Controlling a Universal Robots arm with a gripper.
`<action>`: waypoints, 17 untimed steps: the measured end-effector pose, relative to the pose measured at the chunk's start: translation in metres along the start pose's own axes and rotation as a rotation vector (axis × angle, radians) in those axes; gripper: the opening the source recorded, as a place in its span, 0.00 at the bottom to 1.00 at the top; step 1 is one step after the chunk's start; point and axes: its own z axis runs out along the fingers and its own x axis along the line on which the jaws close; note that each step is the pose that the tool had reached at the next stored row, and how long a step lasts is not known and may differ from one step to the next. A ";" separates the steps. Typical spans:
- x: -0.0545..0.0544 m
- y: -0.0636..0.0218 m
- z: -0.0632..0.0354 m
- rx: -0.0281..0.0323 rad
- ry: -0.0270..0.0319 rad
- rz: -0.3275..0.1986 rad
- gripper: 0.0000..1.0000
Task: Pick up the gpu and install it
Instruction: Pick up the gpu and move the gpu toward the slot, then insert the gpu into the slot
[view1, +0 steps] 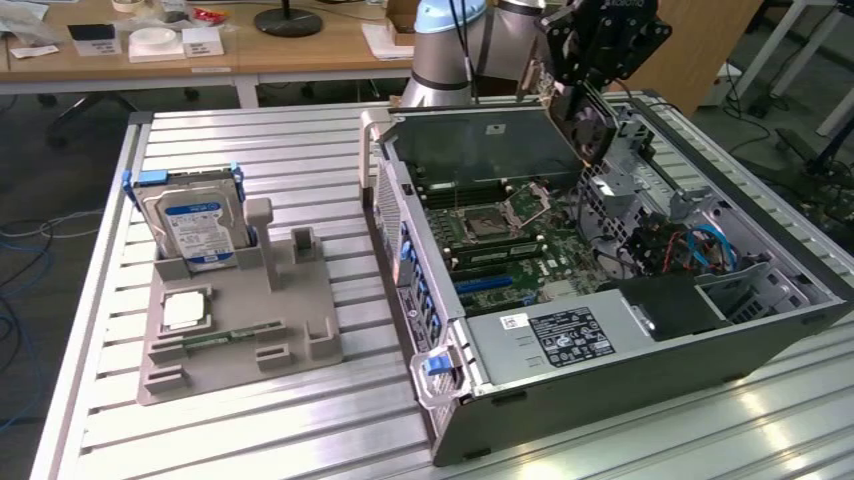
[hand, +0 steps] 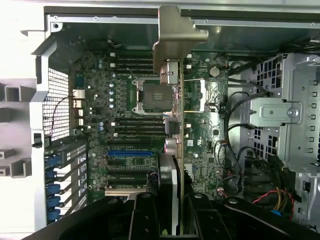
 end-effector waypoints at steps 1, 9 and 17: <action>0.000 0.0000 0.0000 0.0001 0.0000 0.000 0.28; 0.000 0.0000 0.0000 0.0000 0.0000 0.000 0.28; 0.000 0.0000 0.0000 0.0000 0.0000 0.000 0.28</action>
